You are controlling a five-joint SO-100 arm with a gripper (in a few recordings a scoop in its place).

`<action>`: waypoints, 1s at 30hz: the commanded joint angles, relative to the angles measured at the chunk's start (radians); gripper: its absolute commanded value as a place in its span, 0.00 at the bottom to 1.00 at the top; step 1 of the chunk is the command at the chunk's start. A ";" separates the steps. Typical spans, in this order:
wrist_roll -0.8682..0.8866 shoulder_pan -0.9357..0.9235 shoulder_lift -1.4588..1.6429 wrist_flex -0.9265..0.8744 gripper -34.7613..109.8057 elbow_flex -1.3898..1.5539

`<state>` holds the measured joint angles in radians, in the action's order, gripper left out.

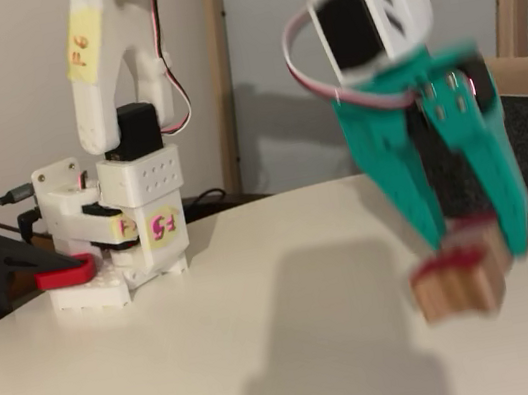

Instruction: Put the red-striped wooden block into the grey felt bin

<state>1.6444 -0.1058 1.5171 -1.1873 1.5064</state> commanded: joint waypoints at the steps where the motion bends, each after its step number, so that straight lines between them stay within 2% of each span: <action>1: -0.008 -0.005 0.169 -0.031 0.25 -0.011; 13: -0.101 0.160 0.474 -0.026 0.26 -0.014; 30: -0.334 0.710 0.518 -0.021 0.25 -0.060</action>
<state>1.3453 0.5200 1.9850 -1.2072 1.4772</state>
